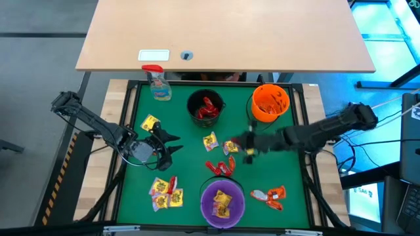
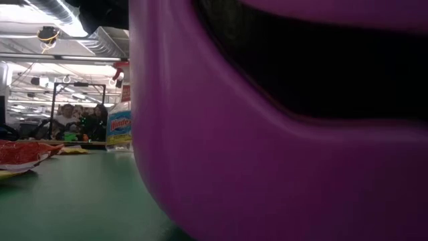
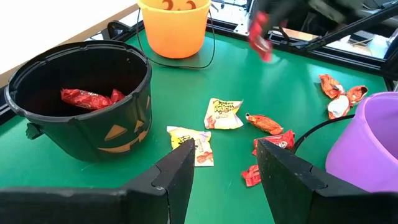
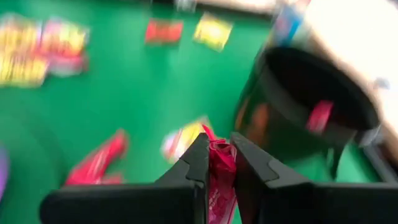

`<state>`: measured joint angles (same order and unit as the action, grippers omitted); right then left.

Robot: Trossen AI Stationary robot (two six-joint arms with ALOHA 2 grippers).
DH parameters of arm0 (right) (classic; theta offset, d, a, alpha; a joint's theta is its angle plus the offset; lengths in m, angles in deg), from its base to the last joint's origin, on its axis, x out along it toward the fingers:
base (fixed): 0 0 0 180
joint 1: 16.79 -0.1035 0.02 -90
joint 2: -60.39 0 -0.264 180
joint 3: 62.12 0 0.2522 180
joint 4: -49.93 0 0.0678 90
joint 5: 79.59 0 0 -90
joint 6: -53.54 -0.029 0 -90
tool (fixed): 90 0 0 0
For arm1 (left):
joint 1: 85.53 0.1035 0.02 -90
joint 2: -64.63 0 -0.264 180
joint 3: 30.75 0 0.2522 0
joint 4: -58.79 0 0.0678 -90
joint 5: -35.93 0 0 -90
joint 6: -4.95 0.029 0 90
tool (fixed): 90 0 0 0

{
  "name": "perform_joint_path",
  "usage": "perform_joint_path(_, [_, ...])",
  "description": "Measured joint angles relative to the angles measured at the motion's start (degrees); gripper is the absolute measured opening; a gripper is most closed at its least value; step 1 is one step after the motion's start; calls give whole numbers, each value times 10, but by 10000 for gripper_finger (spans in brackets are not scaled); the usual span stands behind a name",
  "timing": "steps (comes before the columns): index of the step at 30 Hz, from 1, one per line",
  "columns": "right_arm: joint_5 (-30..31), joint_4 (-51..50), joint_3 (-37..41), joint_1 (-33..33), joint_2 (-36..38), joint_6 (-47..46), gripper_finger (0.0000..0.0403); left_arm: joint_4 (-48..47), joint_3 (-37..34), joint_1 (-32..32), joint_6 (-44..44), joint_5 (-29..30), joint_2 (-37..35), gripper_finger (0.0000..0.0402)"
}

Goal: Sort candy
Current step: Put the red chocolate into the black bucket, then put the orange chocolate into the orange bucket

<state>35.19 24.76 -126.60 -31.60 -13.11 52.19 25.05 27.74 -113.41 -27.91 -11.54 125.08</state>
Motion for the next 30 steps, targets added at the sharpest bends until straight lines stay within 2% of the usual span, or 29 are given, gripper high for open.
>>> perform_joint_path(3, [-54,123,0,74,-4,52,42,0,0,0,0,0,0,163])
perform_joint_path(6, [-110,208,0,148,-12,61,42,0,0,0,0,0,0,163])
perform_joint_path(14, [-231,342,0,300,-77,14,42,1,0,0,1,15,0,163])
perform_joint_path(21, [-285,408,0,337,-141,-47,49,0,0,0,4,12,0,163])
perform_joint_path(30, [-280,401,0,336,-143,-72,165,0,0,0,4,15,0,163])
